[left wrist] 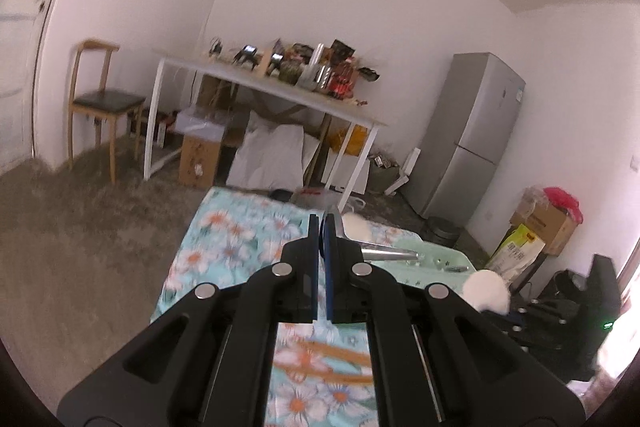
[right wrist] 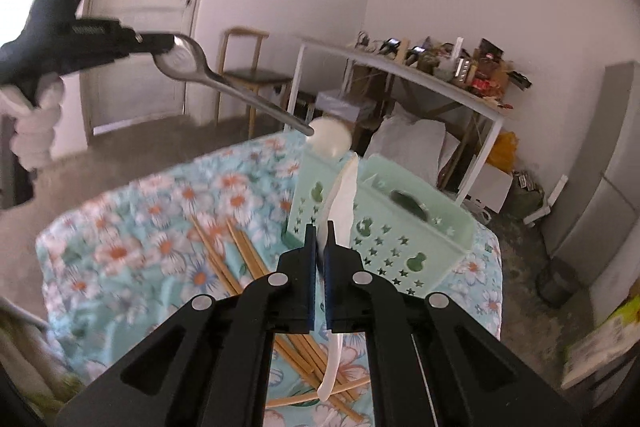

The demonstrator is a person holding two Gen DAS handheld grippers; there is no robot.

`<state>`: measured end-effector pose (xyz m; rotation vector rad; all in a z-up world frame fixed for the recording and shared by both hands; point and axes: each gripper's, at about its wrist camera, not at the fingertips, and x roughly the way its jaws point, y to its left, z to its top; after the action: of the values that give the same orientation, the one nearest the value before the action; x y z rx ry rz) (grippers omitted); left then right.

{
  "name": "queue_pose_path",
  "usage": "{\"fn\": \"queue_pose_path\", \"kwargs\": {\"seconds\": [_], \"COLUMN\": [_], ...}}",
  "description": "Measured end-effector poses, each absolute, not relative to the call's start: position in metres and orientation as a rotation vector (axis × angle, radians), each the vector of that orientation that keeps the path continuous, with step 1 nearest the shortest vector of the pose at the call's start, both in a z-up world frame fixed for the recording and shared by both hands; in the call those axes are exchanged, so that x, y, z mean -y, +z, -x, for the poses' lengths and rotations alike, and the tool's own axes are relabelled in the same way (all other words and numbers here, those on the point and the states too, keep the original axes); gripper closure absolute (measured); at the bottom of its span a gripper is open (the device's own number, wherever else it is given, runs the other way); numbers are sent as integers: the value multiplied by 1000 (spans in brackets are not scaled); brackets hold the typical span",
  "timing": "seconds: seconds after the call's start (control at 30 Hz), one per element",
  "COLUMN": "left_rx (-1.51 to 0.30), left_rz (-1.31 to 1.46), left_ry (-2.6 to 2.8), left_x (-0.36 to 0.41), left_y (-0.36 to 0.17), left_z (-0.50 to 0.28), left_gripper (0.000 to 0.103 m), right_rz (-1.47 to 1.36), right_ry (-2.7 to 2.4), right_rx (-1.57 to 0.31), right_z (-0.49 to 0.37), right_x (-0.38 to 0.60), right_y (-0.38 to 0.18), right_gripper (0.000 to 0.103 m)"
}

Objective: Organize utensils
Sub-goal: 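Drop the metal spoon into the holder with the left tool while the right tool lifts the cream spoon, then lower the cream spoon into the mint holder and open the right tool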

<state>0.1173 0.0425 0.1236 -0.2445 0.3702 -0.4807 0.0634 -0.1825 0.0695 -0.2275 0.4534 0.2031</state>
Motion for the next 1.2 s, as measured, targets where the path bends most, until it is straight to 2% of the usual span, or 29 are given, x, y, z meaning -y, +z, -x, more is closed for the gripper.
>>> {"fn": "queue_pose_path", "kwargs": {"seconds": [0.3,0.6,0.7,0.8,0.9,1.0,1.2], "left_rx": [-338,-354,-392,-432,-437,-416,-364], "left_rz": [-8,-253,-249,-122,29,104,170], "left_ry": [-427,-352,-375,-477,-559,-587,-580], "left_x": [20,84,96,92,81,68,39], "left_y": [150,147,143,143,145,147,144], "left_z": [-140,-165,-174,-181,-181,-175,-153], "left_gripper": [102,102,101,97,78,76,58], "right_rz": [54,6,4,1,-23,-59,-144], "right_ry": [150,120,107,93,91,106,173], "right_rx": [-338,-309,-307,-301,-293,-280,-206], "right_z": [-33,-20,-17,-14,-12,-14,-31], "right_x": [219,236,240,246,254,263,283], "right_y": [108,112,113,116,119,123,141], "right_gripper": [100,100,100,100,100,100,100]}}
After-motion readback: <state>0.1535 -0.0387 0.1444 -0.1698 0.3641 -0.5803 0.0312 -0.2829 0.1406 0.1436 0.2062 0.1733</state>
